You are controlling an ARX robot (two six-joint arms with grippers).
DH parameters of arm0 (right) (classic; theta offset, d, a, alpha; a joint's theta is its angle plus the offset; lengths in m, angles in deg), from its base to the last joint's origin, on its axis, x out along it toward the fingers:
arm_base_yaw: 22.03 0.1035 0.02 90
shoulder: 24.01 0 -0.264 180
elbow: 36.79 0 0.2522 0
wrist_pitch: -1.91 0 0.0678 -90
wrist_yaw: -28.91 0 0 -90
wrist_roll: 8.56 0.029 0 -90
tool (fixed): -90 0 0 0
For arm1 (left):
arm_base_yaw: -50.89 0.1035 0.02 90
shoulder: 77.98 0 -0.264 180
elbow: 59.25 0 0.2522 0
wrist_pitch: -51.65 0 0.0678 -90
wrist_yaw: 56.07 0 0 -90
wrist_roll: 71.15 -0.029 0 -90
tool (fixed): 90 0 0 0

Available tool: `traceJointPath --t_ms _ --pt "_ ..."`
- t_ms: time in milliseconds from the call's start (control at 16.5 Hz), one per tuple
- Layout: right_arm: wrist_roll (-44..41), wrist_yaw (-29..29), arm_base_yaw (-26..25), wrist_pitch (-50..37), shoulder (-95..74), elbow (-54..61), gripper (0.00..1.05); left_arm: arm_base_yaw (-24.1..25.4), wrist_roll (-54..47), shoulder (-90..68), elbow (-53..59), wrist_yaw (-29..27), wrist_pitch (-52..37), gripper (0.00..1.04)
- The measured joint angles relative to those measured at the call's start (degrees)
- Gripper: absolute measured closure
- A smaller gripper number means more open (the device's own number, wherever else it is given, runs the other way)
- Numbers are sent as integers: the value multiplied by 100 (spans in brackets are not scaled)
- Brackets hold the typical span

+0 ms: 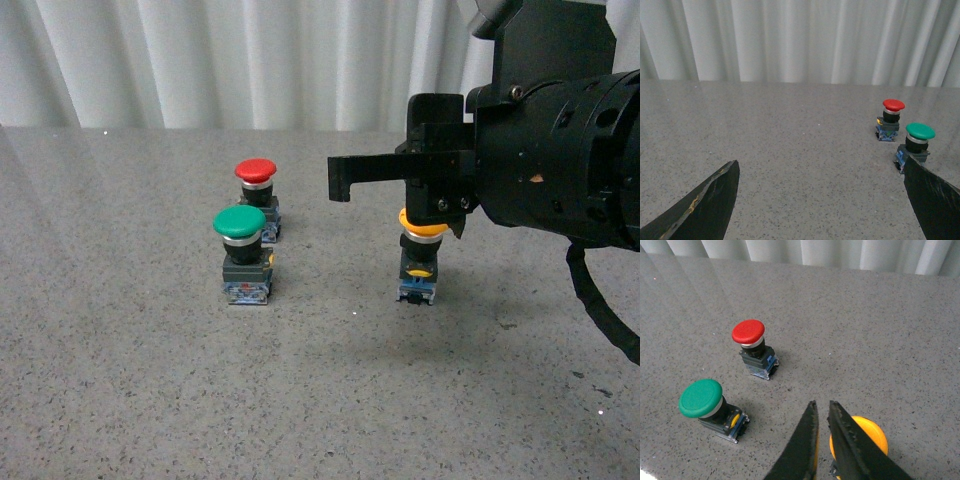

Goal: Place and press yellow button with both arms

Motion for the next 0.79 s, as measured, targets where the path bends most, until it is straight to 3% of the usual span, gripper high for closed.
traceJointPath --t_ms 60,786 --pt "-70 33 13 0 -116 -52 103 0 -2 0 0 2 2 7" --pt "-188 192 -70 37 -623 -129 103 0 0 0 0 2 2 7"
